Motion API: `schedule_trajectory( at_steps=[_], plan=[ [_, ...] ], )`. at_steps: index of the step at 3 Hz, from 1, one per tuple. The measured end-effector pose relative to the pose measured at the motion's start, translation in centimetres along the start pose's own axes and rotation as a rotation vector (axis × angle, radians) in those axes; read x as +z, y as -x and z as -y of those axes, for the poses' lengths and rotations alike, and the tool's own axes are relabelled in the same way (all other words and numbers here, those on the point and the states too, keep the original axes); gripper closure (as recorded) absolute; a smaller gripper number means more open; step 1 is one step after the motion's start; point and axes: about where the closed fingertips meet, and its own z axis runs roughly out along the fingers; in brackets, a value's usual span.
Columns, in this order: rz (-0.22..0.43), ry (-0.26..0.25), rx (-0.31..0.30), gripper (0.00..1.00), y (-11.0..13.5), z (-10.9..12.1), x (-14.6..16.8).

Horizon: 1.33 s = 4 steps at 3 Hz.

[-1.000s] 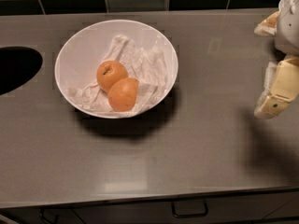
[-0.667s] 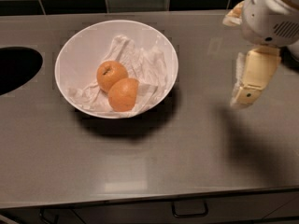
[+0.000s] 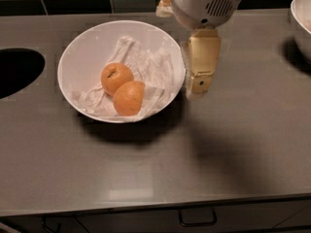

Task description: Pick orange from white bowl

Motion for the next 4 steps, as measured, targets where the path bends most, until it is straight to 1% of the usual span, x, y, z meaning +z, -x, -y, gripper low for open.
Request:
schedule_trajectory(
  at_steps=[1,2,3,4],
  plan=[
    [0.005,-0.021,-0.004,0.0,0.4,0.3,-0.4],
    [0.032,-0.006,0.074,0.0,0.6,0.9,0.1],
    [0.074,0.035,0.136,0.0,2.2,2.1,1.6],
    [0.122,0.093,0.142,0.0,4.8,3.8,3.7]
  ],
)
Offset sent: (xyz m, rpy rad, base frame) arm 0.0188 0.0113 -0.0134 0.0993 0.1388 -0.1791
